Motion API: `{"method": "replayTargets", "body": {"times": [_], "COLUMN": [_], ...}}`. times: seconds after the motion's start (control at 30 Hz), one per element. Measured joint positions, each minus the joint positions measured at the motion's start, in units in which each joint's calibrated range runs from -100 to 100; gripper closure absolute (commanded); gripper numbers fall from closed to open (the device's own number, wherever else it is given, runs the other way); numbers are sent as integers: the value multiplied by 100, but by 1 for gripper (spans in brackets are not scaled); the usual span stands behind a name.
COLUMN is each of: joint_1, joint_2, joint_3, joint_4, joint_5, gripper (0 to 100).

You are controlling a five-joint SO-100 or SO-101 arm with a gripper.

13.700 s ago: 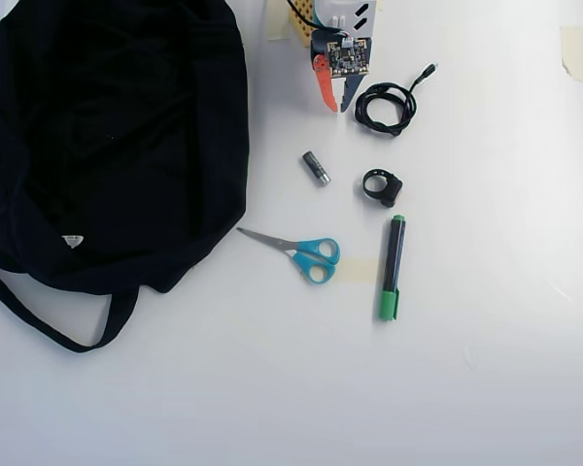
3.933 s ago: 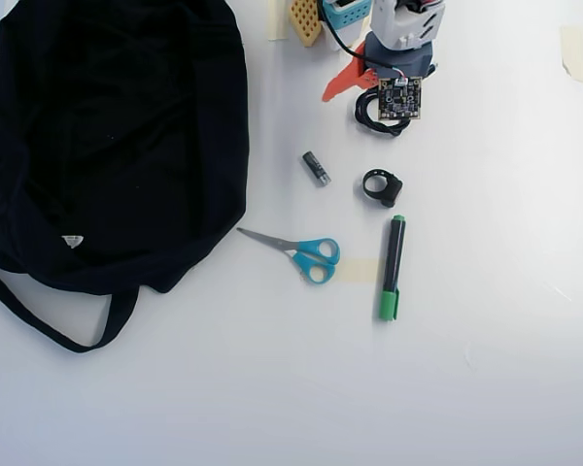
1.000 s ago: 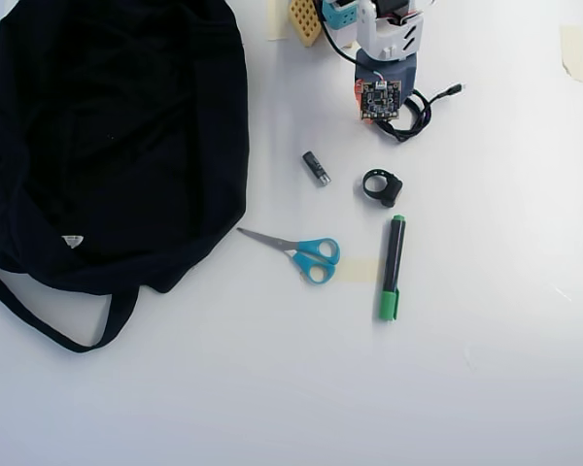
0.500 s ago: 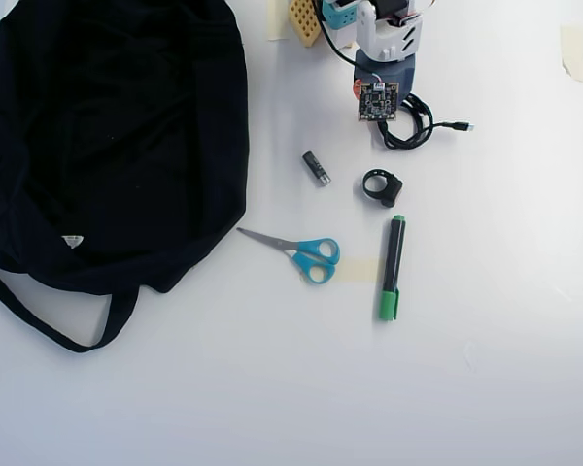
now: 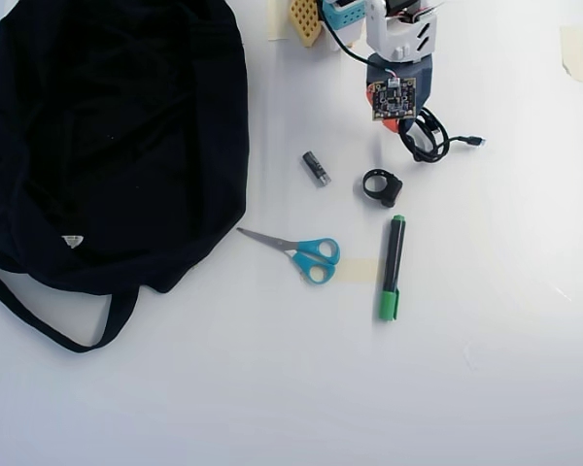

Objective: Put the cable into the black bag

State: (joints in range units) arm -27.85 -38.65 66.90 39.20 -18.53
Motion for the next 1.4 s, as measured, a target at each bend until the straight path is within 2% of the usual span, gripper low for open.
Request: {"method": "replayTargets", "body": {"times": [0.6, 1.0, 1.27, 1.4], "joint_1": [-125, 1109, 2212, 2917], "joint_2": [-448, -1710, -1743, -1743], "joint_3": [-2335, -2343, -2272, -2028], "joint_4": [2963, 3547, 3512, 3126], "joint_5": [20, 20, 20, 20], "gripper": [98, 98, 98, 98]}}
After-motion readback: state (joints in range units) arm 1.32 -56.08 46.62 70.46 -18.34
